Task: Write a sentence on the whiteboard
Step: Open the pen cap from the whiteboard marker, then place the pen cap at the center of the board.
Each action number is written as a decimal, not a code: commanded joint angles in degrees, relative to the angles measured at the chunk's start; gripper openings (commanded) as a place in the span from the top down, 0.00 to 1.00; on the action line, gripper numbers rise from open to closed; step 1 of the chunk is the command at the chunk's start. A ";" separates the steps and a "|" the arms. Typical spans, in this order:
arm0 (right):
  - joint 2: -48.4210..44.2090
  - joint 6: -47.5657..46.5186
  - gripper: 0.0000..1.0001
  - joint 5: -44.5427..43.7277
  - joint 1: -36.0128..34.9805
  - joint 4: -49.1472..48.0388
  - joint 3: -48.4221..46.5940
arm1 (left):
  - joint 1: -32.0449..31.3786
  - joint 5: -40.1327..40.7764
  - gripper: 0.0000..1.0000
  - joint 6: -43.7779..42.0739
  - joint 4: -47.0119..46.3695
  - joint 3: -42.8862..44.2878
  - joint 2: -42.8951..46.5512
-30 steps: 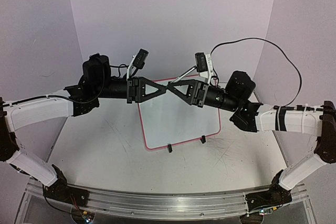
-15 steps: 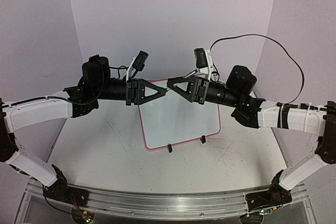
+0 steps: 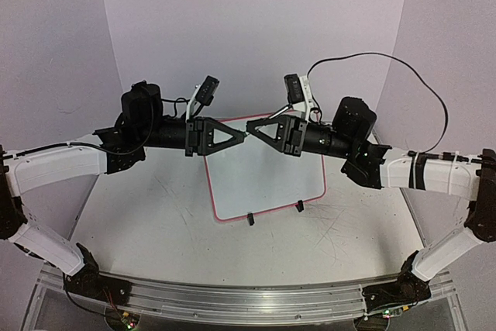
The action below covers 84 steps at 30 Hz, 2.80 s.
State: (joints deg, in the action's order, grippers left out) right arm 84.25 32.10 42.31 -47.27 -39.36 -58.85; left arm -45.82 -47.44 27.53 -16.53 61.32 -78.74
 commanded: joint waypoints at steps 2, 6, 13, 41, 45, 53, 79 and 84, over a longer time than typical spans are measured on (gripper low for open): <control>0.25 -0.71 0.84 3.56 -0.15 -0.19 -2.30 | -0.23 -1.27 1.00 0.21 -2.27 -0.47 1.88; -0.19 -1.62 0.77 4.39 0.31 1.71 -2.66 | -0.24 -1.63 1.00 0.22 -2.27 -0.85 2.36; -0.07 -2.81 0.76 7.25 0.55 4.51 -3.69 | -0.23 -2.27 1.00 0.59 -2.20 -1.18 2.50; -26.81 0.09 1.00 16.67 36.88 13.25 8.24 | 1.39 18.68 1.00 -12.79 24.48 -9.69 20.82; -30.18 -12.81 1.00 8.79 37.46 30.50 5.01 | 1.53 47.13 1.00 -3.94 33.12 -13.19 26.48; -32.11 -19.10 1.00 -10.12 29.60 35.07 5.22 | 2.13 65.09 1.00 15.96 41.67 -19.97 19.16; -20.17 -19.36 1.00 -13.47 11.68 28.04 5.23 | 8.92 47.84 0.92 10.09 18.32 -28.79 -4.67; -19.45 -19.09 1.00 -13.22 11.38 27.46 5.55 | 8.91 50.26 0.81 10.57 19.40 -29.45 -4.86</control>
State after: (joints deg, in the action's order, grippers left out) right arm 64.10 13.30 29.36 -35.43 -8.33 -53.57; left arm -37.06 -0.49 38.79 4.40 32.43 -84.07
